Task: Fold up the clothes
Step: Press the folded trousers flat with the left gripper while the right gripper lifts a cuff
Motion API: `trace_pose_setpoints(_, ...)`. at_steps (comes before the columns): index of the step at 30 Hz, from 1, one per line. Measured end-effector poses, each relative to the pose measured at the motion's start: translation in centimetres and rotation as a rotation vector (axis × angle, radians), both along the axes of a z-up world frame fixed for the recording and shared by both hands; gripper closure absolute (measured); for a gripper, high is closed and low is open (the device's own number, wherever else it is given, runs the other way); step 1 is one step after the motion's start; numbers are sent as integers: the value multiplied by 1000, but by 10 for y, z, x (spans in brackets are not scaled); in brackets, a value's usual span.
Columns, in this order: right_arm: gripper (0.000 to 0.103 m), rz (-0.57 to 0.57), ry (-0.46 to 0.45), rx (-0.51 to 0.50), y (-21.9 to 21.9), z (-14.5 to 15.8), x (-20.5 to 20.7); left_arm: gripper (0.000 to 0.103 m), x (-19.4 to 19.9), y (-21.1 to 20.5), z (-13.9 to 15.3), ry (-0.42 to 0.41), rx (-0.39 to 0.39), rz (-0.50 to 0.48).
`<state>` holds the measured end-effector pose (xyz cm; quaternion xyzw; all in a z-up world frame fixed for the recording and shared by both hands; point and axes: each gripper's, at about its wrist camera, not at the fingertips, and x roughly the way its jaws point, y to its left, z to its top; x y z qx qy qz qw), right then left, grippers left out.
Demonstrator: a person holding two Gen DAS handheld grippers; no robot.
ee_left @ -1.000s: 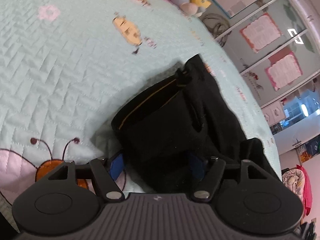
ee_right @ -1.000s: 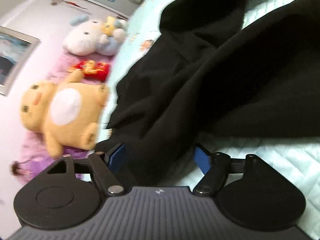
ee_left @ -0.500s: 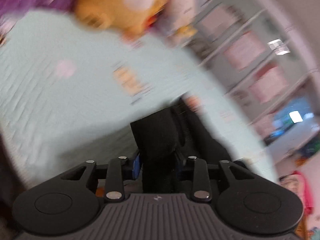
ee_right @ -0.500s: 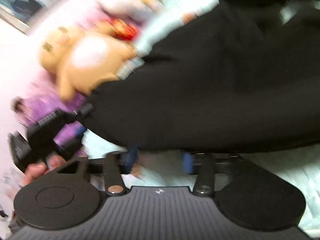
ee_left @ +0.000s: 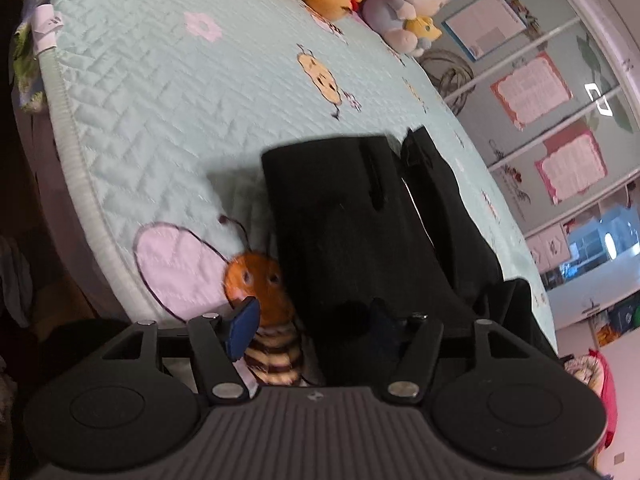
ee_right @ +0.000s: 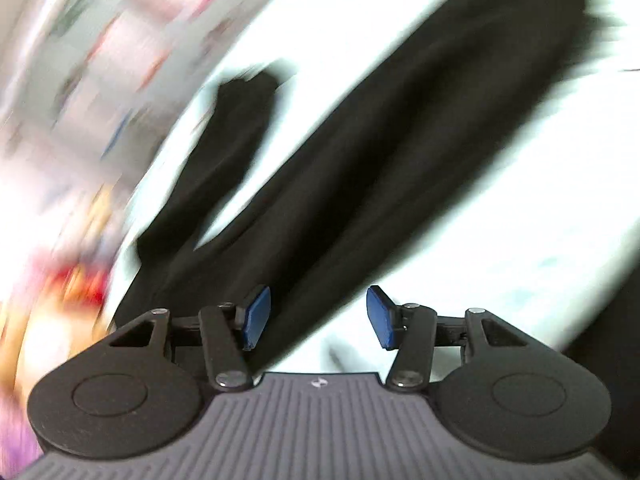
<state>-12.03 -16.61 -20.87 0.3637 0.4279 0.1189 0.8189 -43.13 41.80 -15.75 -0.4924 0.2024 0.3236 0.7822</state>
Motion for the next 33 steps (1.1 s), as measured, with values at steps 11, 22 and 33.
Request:
trace_pose_setpoints(11,46,-446,-53,-15,-111,-9,63,33,37,-9,10,69,15,-33)
trace_pose_setpoints(22,37,-29,-131,-77,-192,18,158,33,49,-17,15,151,41,-21)
trace_pose_setpoints(33,100,125,-174,-128,-177,46,125,70,57,-11,20,157,39,-5)
